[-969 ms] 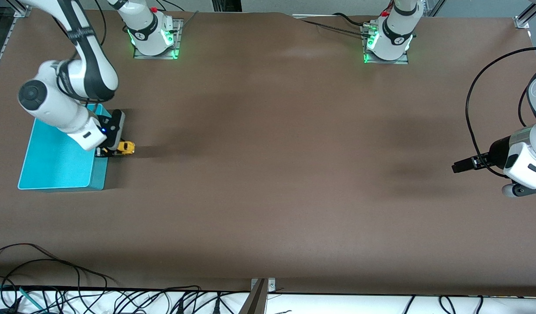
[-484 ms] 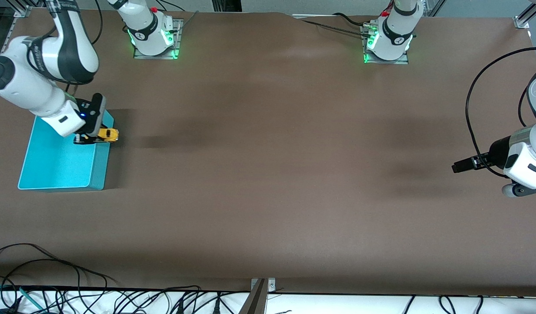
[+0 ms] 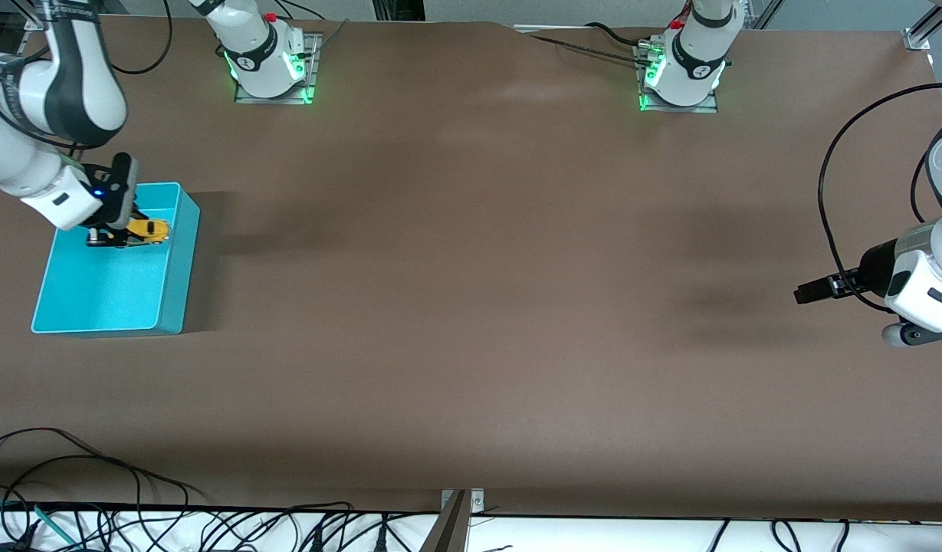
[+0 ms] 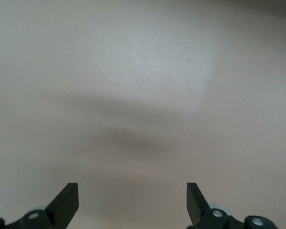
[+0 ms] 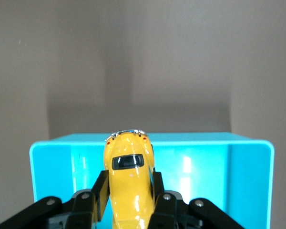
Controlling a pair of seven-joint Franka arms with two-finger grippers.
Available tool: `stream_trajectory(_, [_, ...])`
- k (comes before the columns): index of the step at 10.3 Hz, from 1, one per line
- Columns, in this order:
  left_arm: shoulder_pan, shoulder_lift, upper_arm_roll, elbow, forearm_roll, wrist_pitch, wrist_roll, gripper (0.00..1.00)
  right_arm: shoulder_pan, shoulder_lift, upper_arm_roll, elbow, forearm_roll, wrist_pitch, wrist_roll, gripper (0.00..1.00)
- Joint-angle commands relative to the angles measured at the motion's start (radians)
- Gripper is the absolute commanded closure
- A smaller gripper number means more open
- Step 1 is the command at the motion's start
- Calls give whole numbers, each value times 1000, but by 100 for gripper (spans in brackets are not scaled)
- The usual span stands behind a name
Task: Wind up and store yellow beetle car
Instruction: 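Lift the car with the right gripper and lower it into the teal box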
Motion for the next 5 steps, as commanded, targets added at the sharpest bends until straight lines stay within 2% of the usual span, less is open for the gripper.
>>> stream_trajectory(1, [2,-10,-4,1,18,-14,17,0,-32,35,-29,20,4,-9,-111,100])
stream_trajectory(5, [2,-10,-4,-1,18,-14,17,0,-84,176,-64,90,10,31,-252,100])
